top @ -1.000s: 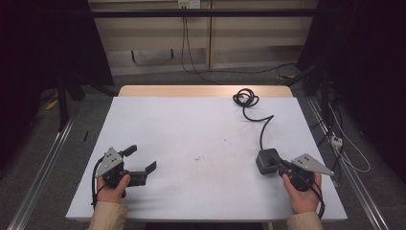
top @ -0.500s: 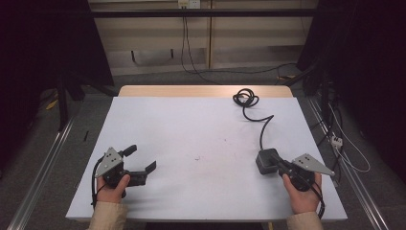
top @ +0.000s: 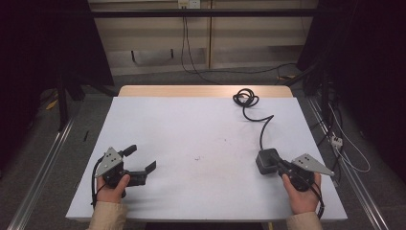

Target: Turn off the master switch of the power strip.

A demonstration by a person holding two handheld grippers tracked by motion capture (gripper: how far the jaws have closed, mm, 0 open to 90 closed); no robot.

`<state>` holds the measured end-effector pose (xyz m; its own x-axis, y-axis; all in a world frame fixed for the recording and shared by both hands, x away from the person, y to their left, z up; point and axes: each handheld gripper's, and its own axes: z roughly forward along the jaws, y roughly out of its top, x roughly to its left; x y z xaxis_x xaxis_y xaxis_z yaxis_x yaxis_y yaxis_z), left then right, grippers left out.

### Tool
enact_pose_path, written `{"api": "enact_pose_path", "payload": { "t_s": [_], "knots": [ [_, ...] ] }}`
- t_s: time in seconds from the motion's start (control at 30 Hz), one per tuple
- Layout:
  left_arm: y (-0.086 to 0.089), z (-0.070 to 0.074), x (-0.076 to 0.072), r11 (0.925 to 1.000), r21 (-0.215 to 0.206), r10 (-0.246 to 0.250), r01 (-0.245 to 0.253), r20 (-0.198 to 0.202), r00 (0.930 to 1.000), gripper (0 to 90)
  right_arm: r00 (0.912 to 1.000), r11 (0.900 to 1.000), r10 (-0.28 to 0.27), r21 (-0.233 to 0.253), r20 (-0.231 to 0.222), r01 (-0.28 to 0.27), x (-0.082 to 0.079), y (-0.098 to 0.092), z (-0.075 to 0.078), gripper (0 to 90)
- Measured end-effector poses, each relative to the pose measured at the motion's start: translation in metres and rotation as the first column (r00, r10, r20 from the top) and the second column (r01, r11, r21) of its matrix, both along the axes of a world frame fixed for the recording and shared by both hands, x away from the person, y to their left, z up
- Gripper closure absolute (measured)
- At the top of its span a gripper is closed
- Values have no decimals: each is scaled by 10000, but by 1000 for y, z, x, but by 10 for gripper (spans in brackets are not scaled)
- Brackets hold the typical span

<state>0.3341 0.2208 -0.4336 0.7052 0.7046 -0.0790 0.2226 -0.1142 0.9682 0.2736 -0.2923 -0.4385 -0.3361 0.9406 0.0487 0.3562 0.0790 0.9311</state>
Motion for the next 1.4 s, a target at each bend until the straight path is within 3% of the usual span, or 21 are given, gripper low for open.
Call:
{"api": "enact_pose_path", "payload": {
  "t_s": [0.3,1.4],
  "knots": [
    [0,0,-1,10000,-41,52,-52,-17,10000,36,10000,9999,26,98,96,-27,-1,1,4,894],
    [7,0,-3,9997,-102,218,-219,-48,9998,36,9992,9976,361,593,-179,-350,5,8,6,499]
  ]
}}
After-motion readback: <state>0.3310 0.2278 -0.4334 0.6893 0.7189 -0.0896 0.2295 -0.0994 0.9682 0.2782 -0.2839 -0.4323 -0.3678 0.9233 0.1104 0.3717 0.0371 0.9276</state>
